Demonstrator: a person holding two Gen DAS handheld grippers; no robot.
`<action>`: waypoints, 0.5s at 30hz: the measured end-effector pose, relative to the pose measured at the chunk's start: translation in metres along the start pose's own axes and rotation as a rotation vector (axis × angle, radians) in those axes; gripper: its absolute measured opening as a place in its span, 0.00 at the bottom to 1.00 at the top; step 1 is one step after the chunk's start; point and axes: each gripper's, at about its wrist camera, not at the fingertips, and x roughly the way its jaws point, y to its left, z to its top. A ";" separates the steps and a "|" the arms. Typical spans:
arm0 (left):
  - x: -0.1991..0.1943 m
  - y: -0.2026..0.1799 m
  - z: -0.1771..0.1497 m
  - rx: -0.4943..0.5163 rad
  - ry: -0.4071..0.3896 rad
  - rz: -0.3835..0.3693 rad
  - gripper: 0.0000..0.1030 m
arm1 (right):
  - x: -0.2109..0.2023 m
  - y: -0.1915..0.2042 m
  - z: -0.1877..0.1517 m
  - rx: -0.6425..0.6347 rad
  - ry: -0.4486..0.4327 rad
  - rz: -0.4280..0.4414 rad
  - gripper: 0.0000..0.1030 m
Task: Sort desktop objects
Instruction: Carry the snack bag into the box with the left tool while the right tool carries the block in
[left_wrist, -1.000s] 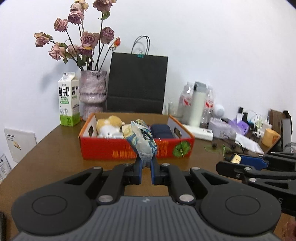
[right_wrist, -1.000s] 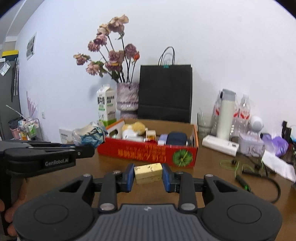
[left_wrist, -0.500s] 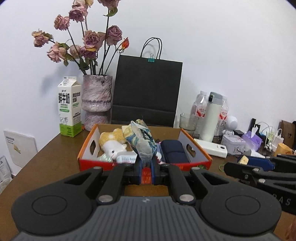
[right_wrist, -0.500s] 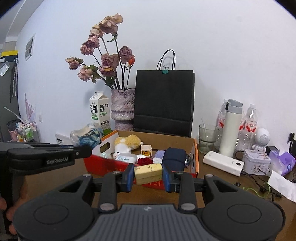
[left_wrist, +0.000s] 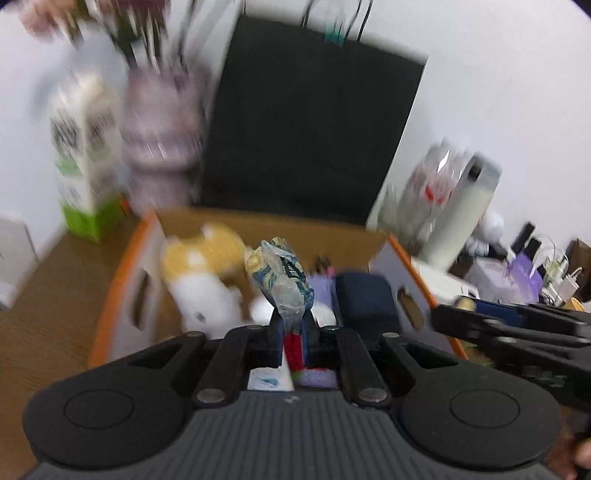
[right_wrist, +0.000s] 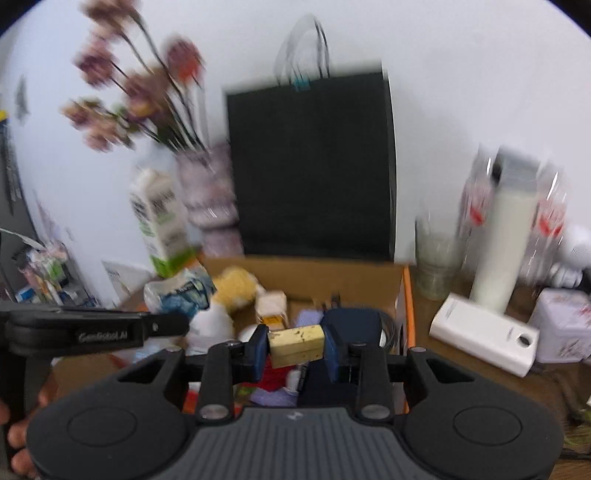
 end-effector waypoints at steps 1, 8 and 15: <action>0.013 0.000 0.001 -0.002 0.031 0.008 0.09 | 0.017 -0.004 0.002 0.027 0.048 -0.005 0.29; 0.060 0.004 0.016 -0.057 0.054 0.079 0.09 | 0.089 -0.017 0.020 0.112 0.102 -0.013 0.29; 0.096 0.019 0.046 -0.065 0.066 0.129 0.51 | 0.146 -0.010 0.048 0.163 0.141 -0.060 0.33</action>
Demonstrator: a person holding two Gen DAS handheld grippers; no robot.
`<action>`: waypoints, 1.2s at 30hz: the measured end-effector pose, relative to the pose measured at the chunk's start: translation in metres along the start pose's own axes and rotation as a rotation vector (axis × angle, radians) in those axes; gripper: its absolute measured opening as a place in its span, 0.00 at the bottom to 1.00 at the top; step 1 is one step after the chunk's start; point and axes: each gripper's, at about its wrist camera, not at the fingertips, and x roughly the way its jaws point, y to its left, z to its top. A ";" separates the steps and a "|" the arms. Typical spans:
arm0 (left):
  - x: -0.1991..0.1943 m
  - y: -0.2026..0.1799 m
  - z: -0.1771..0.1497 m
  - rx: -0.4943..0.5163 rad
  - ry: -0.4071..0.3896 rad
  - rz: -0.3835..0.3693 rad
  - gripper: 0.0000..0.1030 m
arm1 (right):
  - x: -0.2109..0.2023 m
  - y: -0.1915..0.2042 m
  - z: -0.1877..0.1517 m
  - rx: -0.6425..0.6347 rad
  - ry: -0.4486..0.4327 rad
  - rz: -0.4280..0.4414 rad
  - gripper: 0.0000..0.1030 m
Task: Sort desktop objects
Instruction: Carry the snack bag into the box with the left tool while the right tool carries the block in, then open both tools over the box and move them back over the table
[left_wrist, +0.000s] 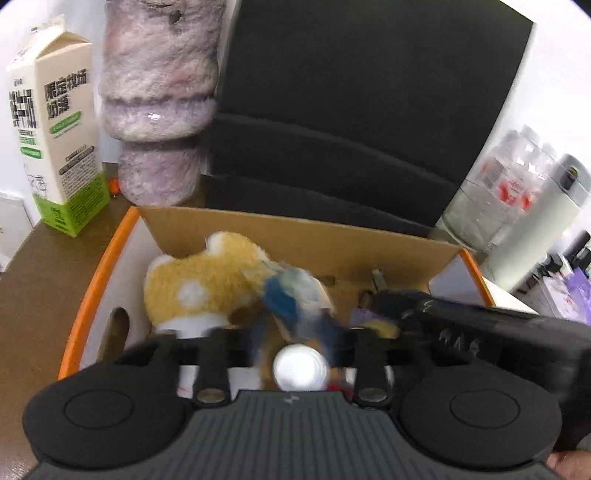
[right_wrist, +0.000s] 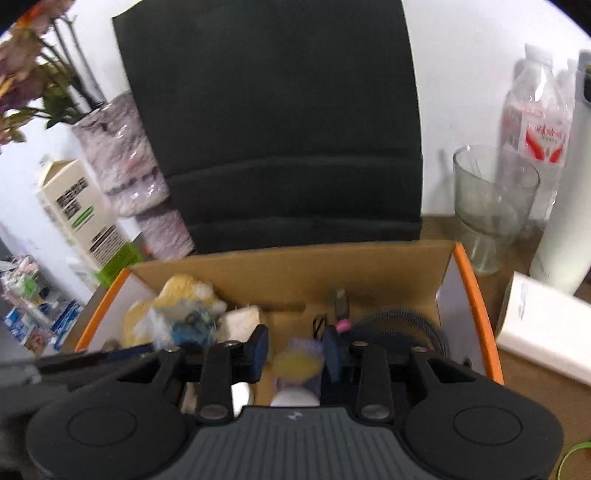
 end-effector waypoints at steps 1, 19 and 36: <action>-0.002 0.003 -0.003 -0.012 -0.018 0.014 0.55 | 0.000 0.002 0.003 -0.004 -0.012 -0.035 0.43; -0.115 -0.021 -0.110 0.067 -0.194 0.112 0.99 | -0.132 -0.011 -0.094 -0.120 -0.165 -0.064 0.68; -0.221 -0.001 -0.290 0.112 -0.238 0.022 1.00 | -0.250 -0.018 -0.300 -0.086 -0.235 -0.064 0.81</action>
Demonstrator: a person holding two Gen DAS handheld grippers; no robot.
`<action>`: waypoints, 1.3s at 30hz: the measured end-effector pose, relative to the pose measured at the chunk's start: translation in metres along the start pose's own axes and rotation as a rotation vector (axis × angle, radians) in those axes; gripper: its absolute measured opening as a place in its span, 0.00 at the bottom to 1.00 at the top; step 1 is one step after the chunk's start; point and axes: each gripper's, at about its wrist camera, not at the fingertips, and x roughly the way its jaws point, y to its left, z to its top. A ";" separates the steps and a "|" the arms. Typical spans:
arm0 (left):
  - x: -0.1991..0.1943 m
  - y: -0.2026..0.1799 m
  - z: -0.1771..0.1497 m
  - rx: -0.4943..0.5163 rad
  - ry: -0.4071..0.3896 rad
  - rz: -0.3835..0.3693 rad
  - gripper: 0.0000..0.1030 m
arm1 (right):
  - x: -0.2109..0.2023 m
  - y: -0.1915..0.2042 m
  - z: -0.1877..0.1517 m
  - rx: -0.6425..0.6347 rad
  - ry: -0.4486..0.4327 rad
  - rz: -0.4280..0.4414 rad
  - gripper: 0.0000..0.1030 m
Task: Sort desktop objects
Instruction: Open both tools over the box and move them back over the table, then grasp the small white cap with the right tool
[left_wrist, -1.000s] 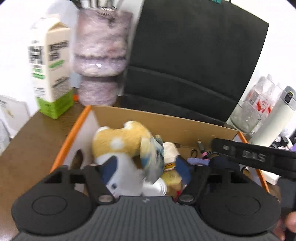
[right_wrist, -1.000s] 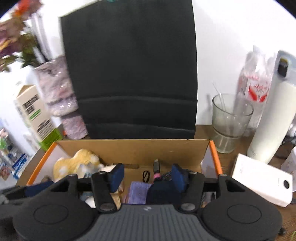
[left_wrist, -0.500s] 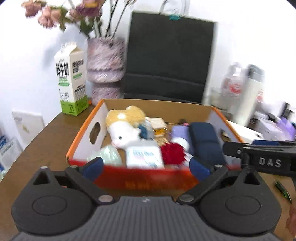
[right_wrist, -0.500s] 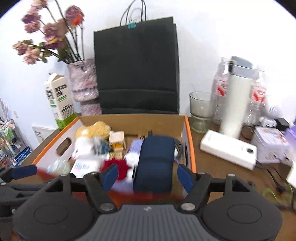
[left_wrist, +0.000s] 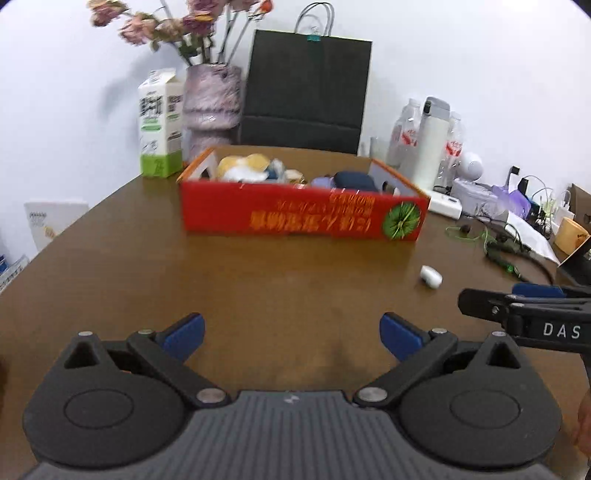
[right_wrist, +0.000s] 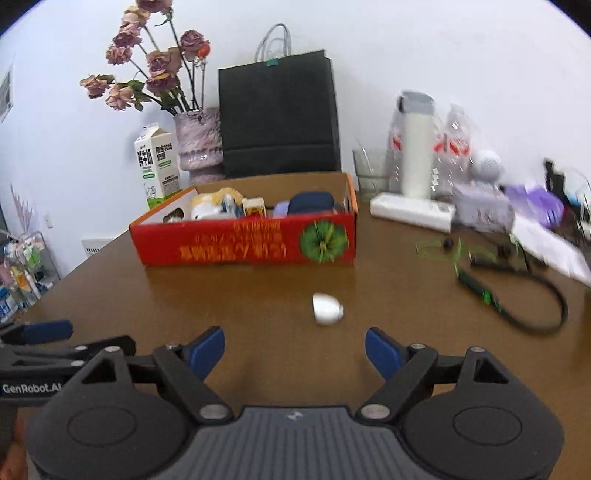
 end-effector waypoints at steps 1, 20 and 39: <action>-0.003 0.001 -0.005 -0.011 0.003 -0.002 1.00 | -0.003 0.001 -0.008 -0.007 0.007 0.005 0.81; -0.016 0.009 -0.034 -0.005 0.063 0.035 1.00 | -0.025 0.015 -0.045 -0.026 0.064 0.016 0.84; 0.031 -0.003 -0.007 0.105 0.078 0.047 0.96 | 0.033 -0.010 -0.011 -0.031 0.075 0.013 0.76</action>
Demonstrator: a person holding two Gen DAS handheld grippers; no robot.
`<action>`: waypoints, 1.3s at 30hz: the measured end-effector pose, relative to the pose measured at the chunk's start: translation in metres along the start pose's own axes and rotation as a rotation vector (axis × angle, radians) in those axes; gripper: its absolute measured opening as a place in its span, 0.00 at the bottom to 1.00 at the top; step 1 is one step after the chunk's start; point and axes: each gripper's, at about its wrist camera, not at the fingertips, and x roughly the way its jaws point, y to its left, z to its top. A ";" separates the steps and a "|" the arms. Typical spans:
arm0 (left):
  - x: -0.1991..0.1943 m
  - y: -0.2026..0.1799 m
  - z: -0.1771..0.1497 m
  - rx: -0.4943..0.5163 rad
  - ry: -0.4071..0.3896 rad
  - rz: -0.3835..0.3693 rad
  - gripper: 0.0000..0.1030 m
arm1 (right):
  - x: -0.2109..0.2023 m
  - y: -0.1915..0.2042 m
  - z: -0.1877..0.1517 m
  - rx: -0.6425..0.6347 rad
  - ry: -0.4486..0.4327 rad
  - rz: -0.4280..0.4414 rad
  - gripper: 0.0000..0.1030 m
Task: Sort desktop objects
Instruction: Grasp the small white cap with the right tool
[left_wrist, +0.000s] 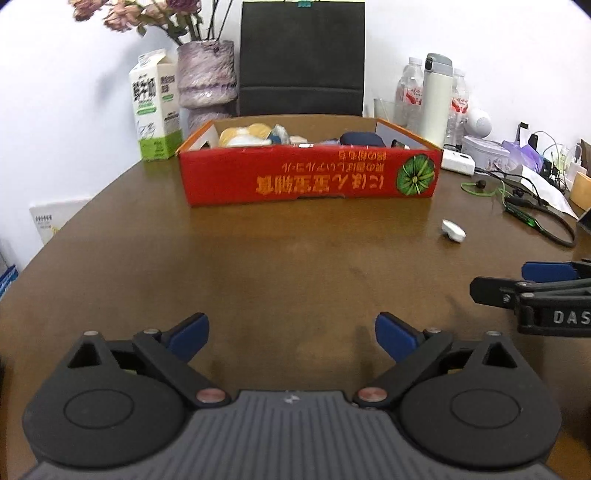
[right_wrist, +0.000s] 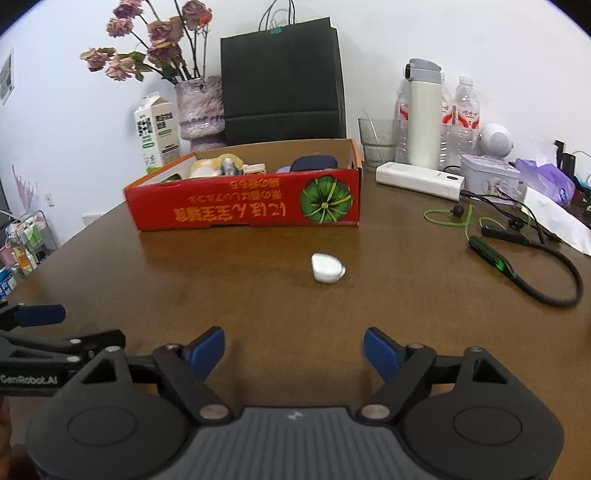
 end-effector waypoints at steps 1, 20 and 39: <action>0.007 -0.002 0.004 0.008 -0.001 0.005 0.95 | 0.007 -0.002 0.005 0.002 0.001 -0.004 0.74; 0.086 0.003 0.063 -0.110 0.030 -0.019 0.02 | 0.063 0.006 0.047 -0.073 -0.023 -0.010 0.22; -0.044 -0.009 -0.004 -0.050 -0.082 -0.070 0.02 | -0.066 0.025 -0.004 -0.027 -0.137 0.063 0.22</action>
